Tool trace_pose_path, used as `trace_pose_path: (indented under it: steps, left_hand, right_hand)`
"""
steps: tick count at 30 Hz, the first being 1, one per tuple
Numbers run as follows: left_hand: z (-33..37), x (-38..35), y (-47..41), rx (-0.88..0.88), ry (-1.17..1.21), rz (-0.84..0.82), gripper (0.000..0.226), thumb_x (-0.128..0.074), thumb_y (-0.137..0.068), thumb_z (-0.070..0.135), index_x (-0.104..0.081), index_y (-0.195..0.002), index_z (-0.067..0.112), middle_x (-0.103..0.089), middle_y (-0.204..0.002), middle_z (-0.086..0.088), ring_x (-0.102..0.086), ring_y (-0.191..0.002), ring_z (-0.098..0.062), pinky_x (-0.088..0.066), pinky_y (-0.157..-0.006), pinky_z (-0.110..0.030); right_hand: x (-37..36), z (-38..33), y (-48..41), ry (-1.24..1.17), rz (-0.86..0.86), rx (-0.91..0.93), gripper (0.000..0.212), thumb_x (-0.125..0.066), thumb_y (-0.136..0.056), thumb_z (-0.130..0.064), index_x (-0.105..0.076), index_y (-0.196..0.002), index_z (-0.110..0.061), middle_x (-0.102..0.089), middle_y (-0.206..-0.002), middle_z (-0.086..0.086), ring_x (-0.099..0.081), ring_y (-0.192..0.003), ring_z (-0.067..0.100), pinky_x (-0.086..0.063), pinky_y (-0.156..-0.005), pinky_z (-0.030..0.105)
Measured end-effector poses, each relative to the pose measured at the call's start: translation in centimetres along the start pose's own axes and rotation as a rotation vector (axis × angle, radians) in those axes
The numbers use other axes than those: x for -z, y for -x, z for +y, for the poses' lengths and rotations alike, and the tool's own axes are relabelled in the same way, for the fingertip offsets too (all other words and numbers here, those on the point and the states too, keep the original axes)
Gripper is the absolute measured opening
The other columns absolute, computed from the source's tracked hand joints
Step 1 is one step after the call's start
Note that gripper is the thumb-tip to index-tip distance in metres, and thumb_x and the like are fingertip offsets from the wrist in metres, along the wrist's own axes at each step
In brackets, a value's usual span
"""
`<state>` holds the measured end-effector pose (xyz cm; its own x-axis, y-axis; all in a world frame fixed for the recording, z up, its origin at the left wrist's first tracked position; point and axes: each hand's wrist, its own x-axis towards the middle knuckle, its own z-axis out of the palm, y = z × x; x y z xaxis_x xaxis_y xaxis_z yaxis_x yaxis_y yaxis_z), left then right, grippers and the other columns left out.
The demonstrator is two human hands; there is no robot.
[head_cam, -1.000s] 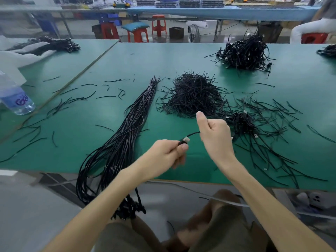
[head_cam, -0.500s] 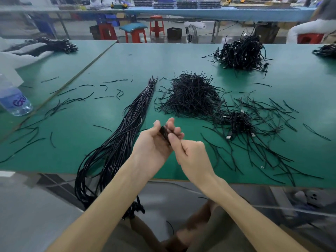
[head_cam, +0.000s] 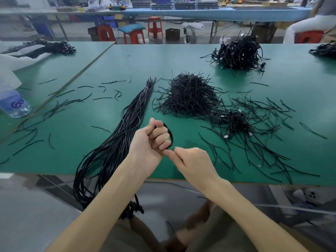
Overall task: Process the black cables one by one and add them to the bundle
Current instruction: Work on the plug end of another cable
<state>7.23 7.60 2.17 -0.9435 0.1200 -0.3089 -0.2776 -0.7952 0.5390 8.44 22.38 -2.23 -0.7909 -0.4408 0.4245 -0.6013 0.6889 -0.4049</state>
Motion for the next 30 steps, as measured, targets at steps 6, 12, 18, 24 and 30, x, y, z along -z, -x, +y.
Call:
trace_pose_path:
  steps: [6,12,18,24,30]
  left_hand:
    - [-0.2,1.2,-0.3,-0.087,-0.189,-0.044,0.044,-0.045,-0.107,0.041,-0.056,-0.071,0.019,-0.021,-0.060,0.008,-0.018,-0.046,-0.009,-0.023,-0.044,-0.021]
    - [-1.2,2.3,-0.1,-0.200,-0.583,-0.090,0.036,-0.047,-0.103,0.040,-0.052,-0.079,0.013,-0.033,-0.060,0.005,-0.031,-0.051,-0.012,-0.035,-0.052,-0.020]
    - [-2.3,1.9,-0.1,-0.216,-0.566,-0.156,0.035,-0.048,-0.101,0.037,-0.053,-0.079,0.010,-0.039,-0.062,-0.002,-0.045,-0.056,-0.016,-0.049,-0.059,-0.027]
    - [-2.1,2.7,-0.2,-0.156,-0.556,-0.324,0.025,-0.044,-0.102,0.019,-0.057,-0.090,0.002,-0.061,-0.083,-0.014,-0.065,-0.082,-0.026,-0.045,-0.073,-0.041]
    - [-1.0,2.7,-0.1,-0.230,-0.790,-0.335,0.023,-0.050,-0.103,0.004,-0.067,-0.112,-0.008,-0.073,-0.098,-0.020,-0.070,-0.096,-0.033,-0.060,-0.086,-0.037]
  right_hand:
    - [0.5,-0.2,-0.2,0.181,-0.279,-0.072,0.056,-0.017,-0.098,-0.064,-0.045,-0.082,-0.017,-0.062,-0.079,-0.001,-0.062,-0.079,0.029,-0.050,-0.072,0.045]
    - [1.0,-0.4,-0.3,-0.026,-0.265,-0.204,0.054,-0.062,-0.097,-0.045,-0.044,-0.139,-0.017,-0.067,-0.115,0.001,-0.064,-0.101,0.027,-0.048,-0.088,0.041]
    - [0.9,-0.8,-1.1,-0.493,-0.165,-0.365,0.071,-0.077,-0.087,-0.019,-0.039,-0.147,-0.026,-0.063,-0.106,-0.010,-0.061,-0.089,0.003,-0.048,-0.081,0.015]
    - [0.7,-0.5,-1.0,-0.709,-0.036,-0.419,0.041,-0.072,-0.090,-0.005,-0.063,-0.127,-0.021,-0.069,-0.103,0.007,-0.066,-0.087,0.023,-0.060,-0.077,0.035]
    - [0.4,0.4,-1.0,-0.594,0.042,-0.396,0.050,-0.073,-0.085,-0.001,-0.067,-0.127,-0.027,-0.068,-0.107,0.000,-0.063,-0.095,0.011,-0.053,-0.085,0.029]
